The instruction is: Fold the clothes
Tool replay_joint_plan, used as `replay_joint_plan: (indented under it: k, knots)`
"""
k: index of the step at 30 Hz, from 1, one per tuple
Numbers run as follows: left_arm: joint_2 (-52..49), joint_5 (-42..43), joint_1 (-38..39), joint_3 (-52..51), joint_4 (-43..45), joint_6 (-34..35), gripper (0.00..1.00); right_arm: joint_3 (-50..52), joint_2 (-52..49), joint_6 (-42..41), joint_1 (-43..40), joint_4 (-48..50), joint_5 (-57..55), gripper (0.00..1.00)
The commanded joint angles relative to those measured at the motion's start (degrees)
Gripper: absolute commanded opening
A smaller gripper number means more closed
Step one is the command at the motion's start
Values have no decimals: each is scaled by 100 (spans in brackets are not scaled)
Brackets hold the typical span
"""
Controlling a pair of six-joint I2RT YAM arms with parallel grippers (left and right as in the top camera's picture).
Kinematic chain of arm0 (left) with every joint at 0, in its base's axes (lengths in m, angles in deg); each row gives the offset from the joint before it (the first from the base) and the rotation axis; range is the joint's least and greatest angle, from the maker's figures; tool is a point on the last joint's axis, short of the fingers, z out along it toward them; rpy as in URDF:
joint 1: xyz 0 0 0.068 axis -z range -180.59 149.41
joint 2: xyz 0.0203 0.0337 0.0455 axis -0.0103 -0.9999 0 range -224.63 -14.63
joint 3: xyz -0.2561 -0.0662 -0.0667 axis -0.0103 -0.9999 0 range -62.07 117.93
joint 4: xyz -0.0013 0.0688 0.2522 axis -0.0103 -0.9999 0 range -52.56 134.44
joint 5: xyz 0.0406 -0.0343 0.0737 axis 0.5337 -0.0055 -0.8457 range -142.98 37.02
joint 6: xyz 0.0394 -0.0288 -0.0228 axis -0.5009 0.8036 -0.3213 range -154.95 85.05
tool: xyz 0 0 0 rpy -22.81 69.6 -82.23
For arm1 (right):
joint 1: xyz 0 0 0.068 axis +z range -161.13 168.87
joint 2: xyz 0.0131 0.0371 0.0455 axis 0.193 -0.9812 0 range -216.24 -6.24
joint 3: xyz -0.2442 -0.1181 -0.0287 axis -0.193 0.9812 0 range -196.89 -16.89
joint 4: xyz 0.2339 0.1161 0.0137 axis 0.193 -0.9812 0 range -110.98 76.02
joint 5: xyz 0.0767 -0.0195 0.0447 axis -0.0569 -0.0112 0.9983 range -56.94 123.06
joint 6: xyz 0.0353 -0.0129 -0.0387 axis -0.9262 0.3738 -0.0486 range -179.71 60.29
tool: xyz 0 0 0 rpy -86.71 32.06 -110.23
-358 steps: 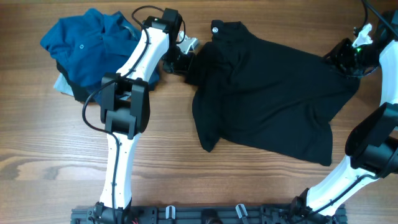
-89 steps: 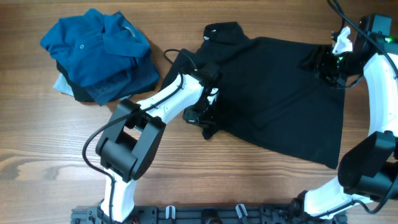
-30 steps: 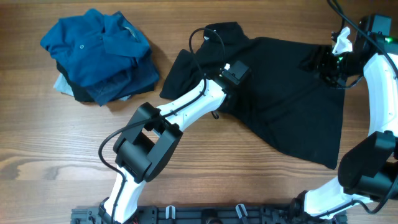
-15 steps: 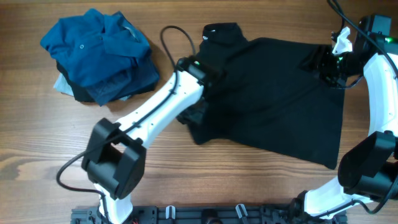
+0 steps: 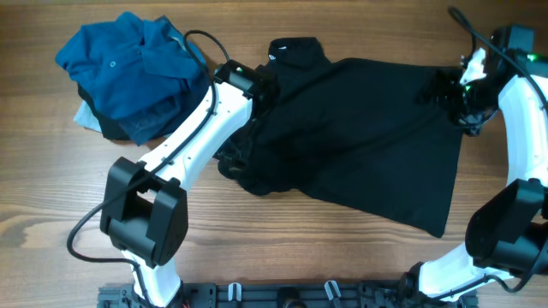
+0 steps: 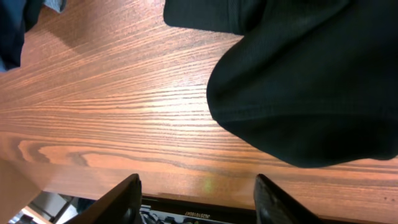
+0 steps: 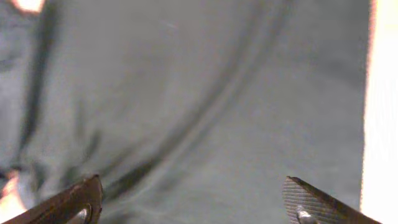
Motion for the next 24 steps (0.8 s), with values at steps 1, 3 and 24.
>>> replay_joint_plan:
  k: [1,3,24]
  knots:
    - [74,-70,-101,74,111,-7,59,793,-81,-479,-461,138,-634,94]
    - [74,-70,-138,74,210,15,59,1255,-81,-564,-905,186,-667,94]
    - [74,302,-686,76,822,31,65,3036,-79,-1147,-2365,1974,-59,4]
